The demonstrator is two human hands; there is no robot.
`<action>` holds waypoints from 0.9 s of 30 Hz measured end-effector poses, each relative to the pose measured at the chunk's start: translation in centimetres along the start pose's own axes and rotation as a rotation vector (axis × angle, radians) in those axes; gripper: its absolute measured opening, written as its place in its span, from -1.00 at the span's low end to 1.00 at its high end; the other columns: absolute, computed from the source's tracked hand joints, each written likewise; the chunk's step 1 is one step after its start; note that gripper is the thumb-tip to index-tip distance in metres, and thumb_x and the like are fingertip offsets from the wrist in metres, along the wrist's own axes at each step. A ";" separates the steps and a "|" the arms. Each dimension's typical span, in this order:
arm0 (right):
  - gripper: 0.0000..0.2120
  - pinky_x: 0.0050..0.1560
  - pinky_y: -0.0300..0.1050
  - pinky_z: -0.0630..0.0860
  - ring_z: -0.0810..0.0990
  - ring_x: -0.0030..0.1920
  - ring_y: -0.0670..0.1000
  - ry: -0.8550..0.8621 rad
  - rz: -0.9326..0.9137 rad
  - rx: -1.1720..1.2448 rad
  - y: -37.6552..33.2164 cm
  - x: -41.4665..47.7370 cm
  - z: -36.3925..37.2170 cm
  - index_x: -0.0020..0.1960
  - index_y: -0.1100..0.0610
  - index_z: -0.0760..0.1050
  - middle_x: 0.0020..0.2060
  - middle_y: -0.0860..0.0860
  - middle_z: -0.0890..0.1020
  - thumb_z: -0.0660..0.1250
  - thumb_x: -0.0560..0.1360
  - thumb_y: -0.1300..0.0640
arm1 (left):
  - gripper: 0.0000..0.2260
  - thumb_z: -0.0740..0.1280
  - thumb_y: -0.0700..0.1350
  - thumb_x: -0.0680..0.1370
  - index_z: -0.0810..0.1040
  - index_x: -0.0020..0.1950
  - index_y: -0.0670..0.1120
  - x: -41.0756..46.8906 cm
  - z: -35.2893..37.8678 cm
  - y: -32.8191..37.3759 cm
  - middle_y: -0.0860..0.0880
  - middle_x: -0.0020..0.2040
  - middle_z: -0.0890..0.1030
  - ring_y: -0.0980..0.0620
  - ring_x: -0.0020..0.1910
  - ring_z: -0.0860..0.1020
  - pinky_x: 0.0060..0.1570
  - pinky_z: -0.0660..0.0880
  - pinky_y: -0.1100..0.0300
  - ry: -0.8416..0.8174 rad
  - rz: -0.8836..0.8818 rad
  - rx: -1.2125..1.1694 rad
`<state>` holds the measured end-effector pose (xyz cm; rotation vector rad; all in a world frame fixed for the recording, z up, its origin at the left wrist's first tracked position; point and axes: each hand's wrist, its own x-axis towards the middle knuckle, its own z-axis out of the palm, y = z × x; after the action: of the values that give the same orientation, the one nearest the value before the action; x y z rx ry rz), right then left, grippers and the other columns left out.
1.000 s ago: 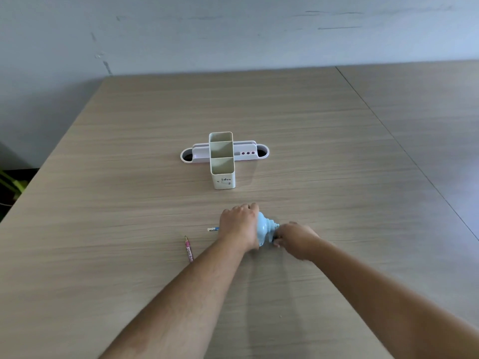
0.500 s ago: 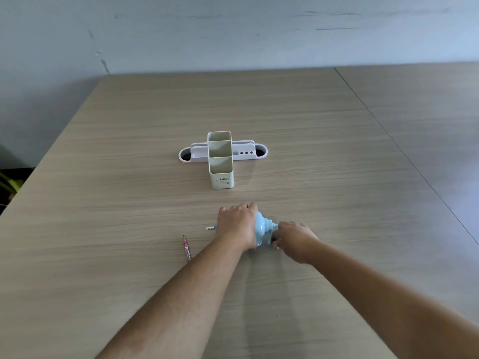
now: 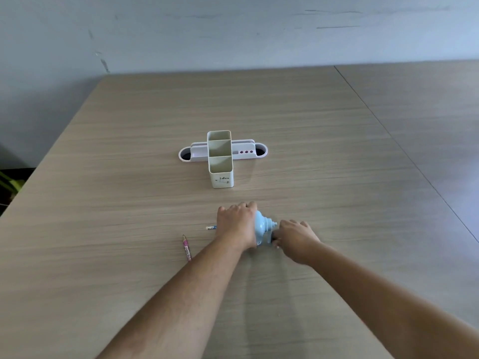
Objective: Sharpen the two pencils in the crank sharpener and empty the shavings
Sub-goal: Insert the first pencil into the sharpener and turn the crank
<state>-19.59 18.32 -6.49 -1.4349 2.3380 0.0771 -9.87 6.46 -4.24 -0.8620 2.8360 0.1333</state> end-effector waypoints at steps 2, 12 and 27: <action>-0.81 0.10 -0.04 0.27 0.44 0.15 0.04 -0.051 -0.061 0.043 0.4 -1.6 -2.1 -0.01 -0.06 0.56 -0.09 -0.03 0.37 0.16 0.55 0.06 | -0.46 0.53 -0.03 0.30 0.38 0.18 -0.03 0.1 0.1 -0.1 0.00 0.16 0.56 -0.04 0.16 0.55 0.07 0.37 0.05 0.008 0.013 0.011; -0.78 0.18 0.02 0.31 0.43 0.22 0.12 0.077 0.115 -0.001 0.4 3.4 -1.3 0.11 -0.04 0.54 0.13 0.07 0.50 0.18 0.54 0.07 | -0.44 0.53 -0.05 0.29 0.37 0.20 -0.03 0.1 -0.1 -0.1 0.00 0.18 0.54 -0.05 0.20 0.53 0.06 0.38 0.05 -0.015 0.007 0.005; -0.78 0.18 0.02 0.30 0.46 0.24 0.10 -0.014 0.121 0.017 0.0 1.8 -0.7 0.10 0.02 0.53 0.09 0.04 0.54 0.15 0.55 0.09 | -0.46 0.52 -0.06 0.29 0.38 0.19 -0.03 0.2 0.1 0.0 -0.01 0.17 0.55 -0.05 0.18 0.55 0.07 0.38 0.05 0.013 0.008 0.010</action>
<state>-20.46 16.62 -6.50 -1.2803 2.4061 0.1005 -9.96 6.37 -4.39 -0.8528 2.8496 0.1145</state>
